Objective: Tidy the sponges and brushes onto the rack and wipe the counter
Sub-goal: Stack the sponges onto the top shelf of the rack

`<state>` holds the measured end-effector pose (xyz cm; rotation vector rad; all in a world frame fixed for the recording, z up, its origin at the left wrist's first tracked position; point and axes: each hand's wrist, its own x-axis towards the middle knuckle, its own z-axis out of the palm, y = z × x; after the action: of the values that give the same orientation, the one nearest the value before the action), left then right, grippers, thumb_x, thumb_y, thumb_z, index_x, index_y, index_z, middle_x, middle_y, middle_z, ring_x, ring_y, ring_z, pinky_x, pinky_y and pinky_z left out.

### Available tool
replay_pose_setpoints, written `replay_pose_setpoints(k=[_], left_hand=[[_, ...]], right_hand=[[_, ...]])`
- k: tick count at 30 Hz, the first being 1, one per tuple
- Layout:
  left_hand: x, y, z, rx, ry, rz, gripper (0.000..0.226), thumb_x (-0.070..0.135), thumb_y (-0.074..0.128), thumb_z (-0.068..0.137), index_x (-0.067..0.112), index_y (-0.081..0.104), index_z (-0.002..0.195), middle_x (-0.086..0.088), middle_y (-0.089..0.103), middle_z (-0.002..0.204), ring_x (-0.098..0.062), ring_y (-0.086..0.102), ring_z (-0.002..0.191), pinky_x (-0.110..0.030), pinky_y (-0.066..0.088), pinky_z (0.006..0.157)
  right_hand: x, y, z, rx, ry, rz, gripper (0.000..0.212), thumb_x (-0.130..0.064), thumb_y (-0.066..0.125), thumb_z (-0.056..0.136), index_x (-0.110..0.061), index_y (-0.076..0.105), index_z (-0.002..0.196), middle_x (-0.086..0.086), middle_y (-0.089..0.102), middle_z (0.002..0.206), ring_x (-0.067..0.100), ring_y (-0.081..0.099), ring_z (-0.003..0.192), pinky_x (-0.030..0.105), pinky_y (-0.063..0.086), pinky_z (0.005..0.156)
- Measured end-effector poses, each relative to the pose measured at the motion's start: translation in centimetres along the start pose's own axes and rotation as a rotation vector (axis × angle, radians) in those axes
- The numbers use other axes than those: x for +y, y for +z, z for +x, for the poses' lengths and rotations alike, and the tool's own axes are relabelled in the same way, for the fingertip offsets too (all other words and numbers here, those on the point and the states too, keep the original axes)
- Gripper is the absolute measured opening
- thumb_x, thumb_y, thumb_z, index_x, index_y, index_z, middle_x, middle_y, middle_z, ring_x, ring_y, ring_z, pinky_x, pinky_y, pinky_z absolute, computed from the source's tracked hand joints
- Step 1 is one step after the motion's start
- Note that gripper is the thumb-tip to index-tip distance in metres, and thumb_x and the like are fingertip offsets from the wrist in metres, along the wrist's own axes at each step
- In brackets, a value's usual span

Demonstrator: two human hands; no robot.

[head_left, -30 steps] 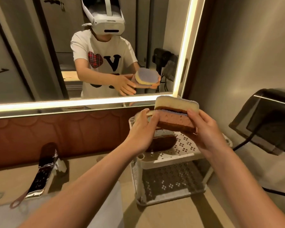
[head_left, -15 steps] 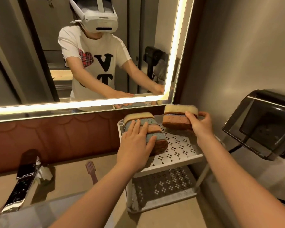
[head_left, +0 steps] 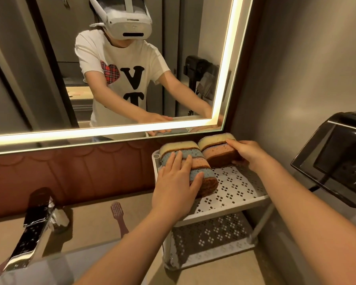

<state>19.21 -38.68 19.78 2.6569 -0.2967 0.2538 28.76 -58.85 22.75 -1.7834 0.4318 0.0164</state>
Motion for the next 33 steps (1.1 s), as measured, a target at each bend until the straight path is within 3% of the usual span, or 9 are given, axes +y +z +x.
replay_pose_setpoints(k=[2, 6, 14, 19, 23, 26, 33], left_hand=[[0.0, 0.0, 0.0, 0.002, 0.001, 0.003, 0.061, 0.053, 0.024, 0.096, 0.027, 0.011, 0.15, 0.002, 0.003, 0.159, -0.013, -0.003, 0.146, -0.036, 0.005, 0.118], [0.0, 0.1, 0.0, 0.006, -0.003, 0.005, 0.061, 0.053, 0.023, 0.096, 0.027, 0.012, 0.15, 0.001, 0.004, 0.159, -0.014, -0.002, 0.146, -0.036, 0.006, 0.119], [0.0, 0.1, 0.0, 0.003, -0.006, -0.004, 0.061, 0.053, 0.024, 0.096, 0.027, 0.012, 0.149, 0.001, 0.004, 0.159, -0.014, -0.001, 0.146, -0.036, 0.006, 0.119], [0.0, 0.0, -0.2, 0.01, -0.005, -0.008, 0.061, 0.053, 0.025, 0.096, 0.026, 0.012, 0.15, 0.001, 0.005, 0.159, -0.014, 0.0, 0.146, -0.036, 0.006, 0.118], [0.0, 0.0, -0.1, 0.015, -0.009, -0.008, 0.061, 0.053, 0.025, 0.096, 0.027, 0.012, 0.149, 0.001, 0.006, 0.159, -0.015, 0.001, 0.146, -0.036, 0.007, 0.118], [0.0, 0.0, -0.2, 0.014, -0.012, -0.002, 0.061, 0.053, 0.025, 0.096, 0.027, 0.012, 0.149, 0.001, 0.006, 0.159, -0.015, 0.001, 0.146, -0.036, 0.007, 0.118], [0.3, 0.4, -0.2, 0.002, -0.009, -0.007, 0.061, 0.053, 0.025, 0.096, 0.027, 0.013, 0.149, 0.001, 0.007, 0.159, -0.014, 0.001, 0.146, -0.036, 0.008, 0.119]], right_hand=[[0.0, 0.2, 0.4, 0.003, 0.014, -0.028, 0.047, -0.034, 0.063, 0.086, -0.009, 0.054, 0.125, 0.012, 0.056, 0.111, 0.024, 0.054, 0.099, 0.028, 0.056, 0.058], [0.1, 0.6, 1.5, 0.086, -0.019, -0.141, 0.058, -0.037, 0.062, 0.086, -0.004, 0.049, 0.132, 0.016, 0.055, 0.129, 0.03, 0.053, 0.115, 0.031, 0.042, 0.087], [0.7, 1.0, 1.7, 0.163, -0.031, -0.159, 0.06, -0.04, 0.066, 0.082, -0.007, 0.052, 0.129, 0.014, 0.056, 0.129, 0.03, 0.053, 0.117, 0.035, 0.043, 0.093], [1.1, 2.0, -0.1, 0.408, -0.538, -0.494, 0.034, -0.034, 0.057, 0.088, -0.014, 0.06, 0.116, 0.013, 0.058, 0.118, 0.031, 0.048, 0.112, 0.038, 0.04, 0.09], [1.0, 3.5, -1.7, 0.297, -0.733, -0.656, 0.028, -0.029, 0.051, 0.092, -0.02, 0.063, 0.115, 0.005, 0.057, 0.119, 0.026, 0.044, 0.112, 0.035, 0.033, 0.09], [1.0, 4.0, -2.1, 0.207, -0.719, -0.751, 0.03, -0.033, 0.048, 0.094, -0.025, 0.062, 0.119, 0.001, 0.055, 0.122, 0.023, 0.04, 0.116, 0.037, 0.029, 0.094], [1.8, 3.8, -2.1, 0.21, -0.659, -0.783, 0.03, -0.03, 0.045, 0.096, -0.028, 0.062, 0.12, 0.0, 0.055, 0.123, 0.023, 0.038, 0.119, 0.038, 0.026, 0.098]])
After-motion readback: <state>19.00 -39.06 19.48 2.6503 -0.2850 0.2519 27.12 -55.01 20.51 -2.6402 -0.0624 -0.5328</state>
